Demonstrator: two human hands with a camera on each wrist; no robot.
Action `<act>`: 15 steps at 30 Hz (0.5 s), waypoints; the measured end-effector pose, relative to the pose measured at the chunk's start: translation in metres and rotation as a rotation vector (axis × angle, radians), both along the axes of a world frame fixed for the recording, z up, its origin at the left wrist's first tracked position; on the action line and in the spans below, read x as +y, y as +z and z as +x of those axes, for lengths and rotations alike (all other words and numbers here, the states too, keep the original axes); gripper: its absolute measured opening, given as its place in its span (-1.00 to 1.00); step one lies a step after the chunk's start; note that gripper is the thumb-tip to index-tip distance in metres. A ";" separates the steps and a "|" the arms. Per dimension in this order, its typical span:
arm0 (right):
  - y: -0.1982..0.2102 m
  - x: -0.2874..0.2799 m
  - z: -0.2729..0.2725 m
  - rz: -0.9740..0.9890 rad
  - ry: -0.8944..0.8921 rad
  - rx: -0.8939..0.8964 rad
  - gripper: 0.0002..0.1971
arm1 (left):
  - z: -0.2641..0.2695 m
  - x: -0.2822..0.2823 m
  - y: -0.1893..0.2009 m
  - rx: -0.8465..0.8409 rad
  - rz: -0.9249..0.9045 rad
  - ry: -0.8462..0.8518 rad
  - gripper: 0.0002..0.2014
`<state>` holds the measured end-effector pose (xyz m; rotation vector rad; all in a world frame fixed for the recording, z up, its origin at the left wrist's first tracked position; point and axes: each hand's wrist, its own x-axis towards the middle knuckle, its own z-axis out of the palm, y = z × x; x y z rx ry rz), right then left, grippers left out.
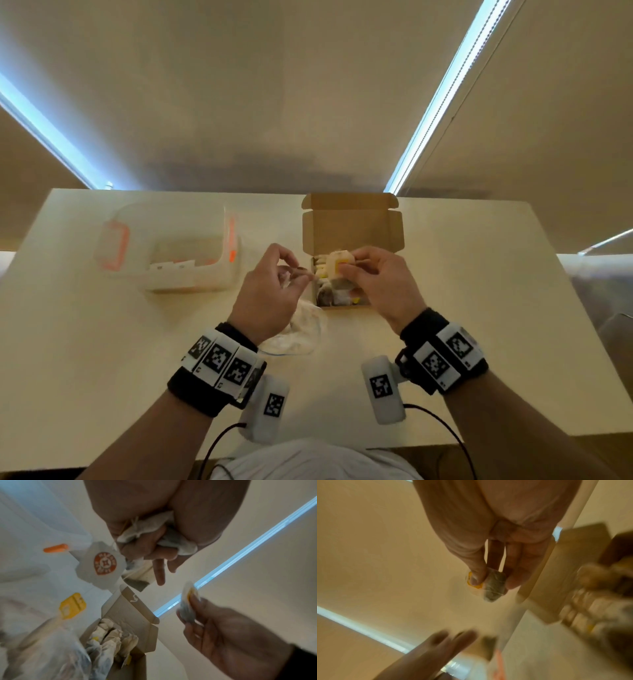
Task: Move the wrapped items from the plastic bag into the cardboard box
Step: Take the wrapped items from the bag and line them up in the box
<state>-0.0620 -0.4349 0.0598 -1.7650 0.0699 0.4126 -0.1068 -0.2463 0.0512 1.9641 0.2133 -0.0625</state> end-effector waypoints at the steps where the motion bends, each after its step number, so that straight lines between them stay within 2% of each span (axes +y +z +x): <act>1: -0.010 -0.012 0.011 -0.038 -0.069 -0.006 -0.96 | 0.000 0.002 -0.002 0.017 -0.011 0.022 -0.77; 3: -0.033 -0.039 0.036 -0.195 -0.167 -0.019 -0.93 | -0.001 0.008 -0.005 0.057 -0.060 0.066 -0.81; 5: -0.062 -0.061 0.059 -0.377 -0.176 0.029 -0.92 | -0.005 0.014 -0.007 0.099 -0.113 0.095 -0.87; 7: -0.098 -0.075 0.076 -0.500 -0.148 0.163 -0.89 | -0.009 0.019 -0.008 0.116 -0.136 0.104 -0.90; 10: -0.146 -0.077 0.088 -0.645 -0.003 0.299 -0.85 | -0.014 0.023 -0.012 0.146 -0.168 0.119 -0.91; 13: -0.177 -0.068 0.097 -0.563 -0.018 0.395 -0.85 | -0.017 0.024 -0.018 0.175 -0.189 0.134 -0.91; 15: -0.185 -0.061 0.101 -0.484 -0.066 0.441 -0.77 | -0.017 0.026 -0.022 0.183 -0.196 0.148 -0.92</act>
